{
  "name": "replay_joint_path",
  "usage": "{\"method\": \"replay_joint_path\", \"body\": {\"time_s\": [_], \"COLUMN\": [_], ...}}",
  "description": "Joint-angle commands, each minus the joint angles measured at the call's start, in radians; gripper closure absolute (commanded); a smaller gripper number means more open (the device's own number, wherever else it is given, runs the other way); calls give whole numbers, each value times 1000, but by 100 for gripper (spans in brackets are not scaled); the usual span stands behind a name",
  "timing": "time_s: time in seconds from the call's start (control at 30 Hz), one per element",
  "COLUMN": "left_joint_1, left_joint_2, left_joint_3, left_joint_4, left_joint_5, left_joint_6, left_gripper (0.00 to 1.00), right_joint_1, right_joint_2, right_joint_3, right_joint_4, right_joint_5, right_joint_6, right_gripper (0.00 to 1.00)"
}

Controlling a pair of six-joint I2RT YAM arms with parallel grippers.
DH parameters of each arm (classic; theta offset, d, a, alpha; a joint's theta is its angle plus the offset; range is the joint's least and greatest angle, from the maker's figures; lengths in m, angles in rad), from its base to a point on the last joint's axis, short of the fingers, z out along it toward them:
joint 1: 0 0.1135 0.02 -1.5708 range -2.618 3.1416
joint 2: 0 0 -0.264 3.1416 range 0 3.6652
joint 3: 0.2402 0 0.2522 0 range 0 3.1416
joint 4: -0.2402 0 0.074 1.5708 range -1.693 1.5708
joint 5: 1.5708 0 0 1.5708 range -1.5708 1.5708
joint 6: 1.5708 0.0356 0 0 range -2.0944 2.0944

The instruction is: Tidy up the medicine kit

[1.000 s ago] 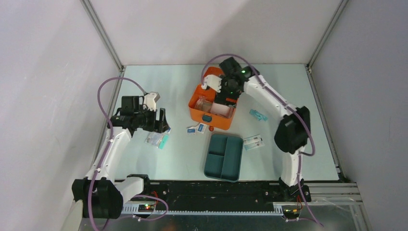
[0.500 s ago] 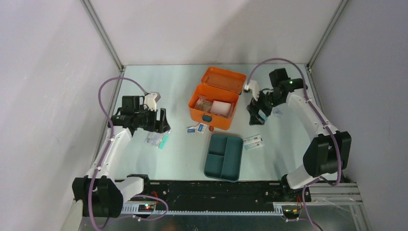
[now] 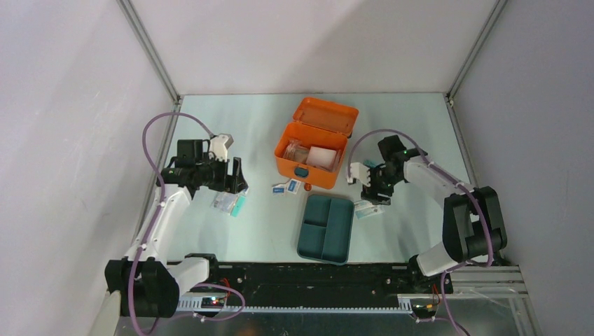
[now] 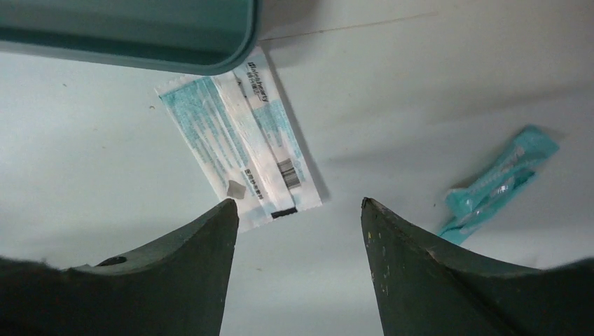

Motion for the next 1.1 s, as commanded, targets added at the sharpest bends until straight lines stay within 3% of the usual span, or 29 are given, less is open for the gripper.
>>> {"method": "replay_joint_path", "body": {"time_s": [0.0,0.67,1.07], "left_joint_1": [-1,-1,1], "left_joint_2": [-26,-15,-33], "left_joint_3": [14,10,3], "left_joint_4": [17,16,16], "left_joint_5": [-8,-11,-11], "left_joint_6": [13,14,18], "left_gripper": [18,17,17], "right_joint_1": [71,135,134], "right_joint_2": [-32,153,242], "right_joint_3": [-83,-74,7], "right_joint_4": [159,73,-32], "right_joint_5": [139,156,153], "right_joint_6": [-162,-149,-93], "right_gripper": [31,34,59]}}
